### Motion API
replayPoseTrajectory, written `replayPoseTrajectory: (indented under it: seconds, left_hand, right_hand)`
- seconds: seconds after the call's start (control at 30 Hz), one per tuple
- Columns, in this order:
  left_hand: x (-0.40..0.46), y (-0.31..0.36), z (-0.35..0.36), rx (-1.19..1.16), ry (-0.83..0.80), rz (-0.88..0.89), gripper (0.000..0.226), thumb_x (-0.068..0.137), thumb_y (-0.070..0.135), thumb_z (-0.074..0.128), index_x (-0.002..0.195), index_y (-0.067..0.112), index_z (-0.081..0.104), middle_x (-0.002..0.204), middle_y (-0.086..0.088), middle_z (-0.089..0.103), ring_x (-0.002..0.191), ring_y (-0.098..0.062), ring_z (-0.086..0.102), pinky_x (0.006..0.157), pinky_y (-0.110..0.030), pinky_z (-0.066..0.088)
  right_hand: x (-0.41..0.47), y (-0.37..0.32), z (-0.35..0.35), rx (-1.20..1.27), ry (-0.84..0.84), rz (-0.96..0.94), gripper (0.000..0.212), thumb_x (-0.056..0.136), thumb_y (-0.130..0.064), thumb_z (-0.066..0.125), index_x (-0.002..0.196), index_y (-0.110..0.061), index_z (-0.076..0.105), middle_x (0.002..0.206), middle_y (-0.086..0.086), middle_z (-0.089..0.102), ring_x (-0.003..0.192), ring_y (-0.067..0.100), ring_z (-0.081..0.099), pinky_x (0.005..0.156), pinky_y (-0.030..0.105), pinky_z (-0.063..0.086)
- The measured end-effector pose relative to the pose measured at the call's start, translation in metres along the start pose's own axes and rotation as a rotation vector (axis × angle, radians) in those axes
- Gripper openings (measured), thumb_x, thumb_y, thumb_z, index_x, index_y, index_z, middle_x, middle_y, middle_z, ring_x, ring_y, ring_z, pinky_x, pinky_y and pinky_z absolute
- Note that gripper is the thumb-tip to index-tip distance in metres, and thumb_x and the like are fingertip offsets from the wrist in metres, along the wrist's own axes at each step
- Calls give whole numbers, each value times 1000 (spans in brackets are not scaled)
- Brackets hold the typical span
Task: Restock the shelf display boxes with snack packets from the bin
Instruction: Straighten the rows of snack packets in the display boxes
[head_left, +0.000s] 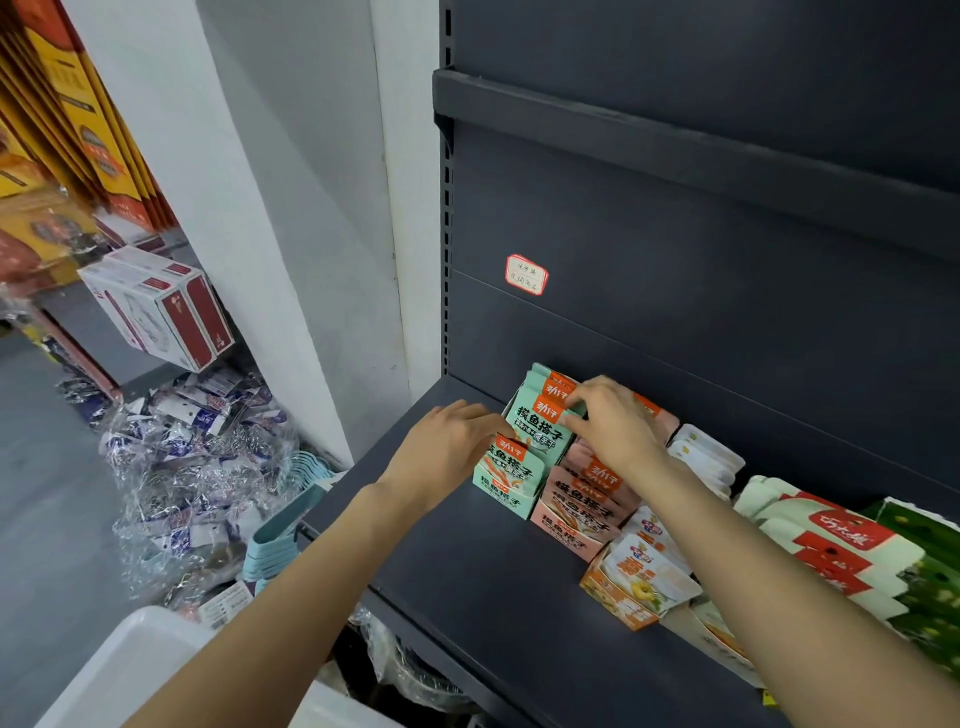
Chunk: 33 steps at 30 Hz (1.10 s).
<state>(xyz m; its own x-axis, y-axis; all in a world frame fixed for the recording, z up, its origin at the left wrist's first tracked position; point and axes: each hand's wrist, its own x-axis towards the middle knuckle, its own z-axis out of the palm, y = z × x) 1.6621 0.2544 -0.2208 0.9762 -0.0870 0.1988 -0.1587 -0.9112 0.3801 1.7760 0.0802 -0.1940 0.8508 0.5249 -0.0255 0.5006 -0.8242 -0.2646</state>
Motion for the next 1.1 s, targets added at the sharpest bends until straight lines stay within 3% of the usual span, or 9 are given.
replayPoseTrajectory:
  seconds: [0.3,0.5,0.6,0.77,0.83,0.93,1.0,1.1]
  left_hand:
    - [4,7,0,73,-42,-42,33,94,31,52,126,23,52,124,6,55,107,-12,47,89,-25,44]
    - [12,11,5,86,-54,-59,15,93,31,55,101,20,49,107,5,62,96,-15,55,75,-35,54]
    - [11,12,10,99,18,-54,18,91,34,58,97,19,51,102,6,63,91,-16,55,71,-34,53]
    - [18,14,9,30,-9,-146,16,94,32,54,104,20,50,104,4,60,97,-14,55,70,-33,53]
    - [25,18,8,19,-34,-141,24,94,28,53,116,21,46,112,1,55,103,-16,53,73,-34,54]
    - [28,20,13,65,13,-125,43,94,23,54,133,19,36,134,-2,41,120,-17,43,92,-32,50]
    - [27,18,19,130,26,-74,56,92,20,57,141,20,30,150,-2,27,135,-20,29,107,-32,36]
    - [22,14,22,119,-42,-40,51,95,24,51,142,23,32,149,1,31,137,-18,27,110,-30,29]
  right_hand:
    - [-3,-8,-1,-16,-1,10,11,89,-19,63,99,-14,66,113,2,60,101,19,59,78,30,48]
    - [-8,-8,-9,-9,183,52,12,95,-21,53,100,-10,57,97,5,67,87,22,65,62,28,44]
    - [-10,-7,-23,-7,309,14,10,95,-21,53,96,-11,54,90,5,68,82,24,66,65,34,50]
    - [-9,-6,-12,76,53,-25,4,92,-21,60,92,-18,57,93,1,68,82,16,64,68,30,52]
    - [-10,-6,-4,133,17,-21,3,91,-21,61,94,-20,61,95,0,68,89,15,61,70,29,50]
    - [-7,-6,-3,238,-54,-63,15,92,-20,59,104,-16,67,103,1,69,98,15,62,81,30,51]
    - [-8,-6,-8,314,-145,-105,20,92,-22,58,109,-16,68,106,-2,69,100,10,62,85,25,49]
    - [-10,-1,-11,352,-113,-100,21,93,-22,58,110,-17,68,109,-4,68,102,6,60,86,20,45]
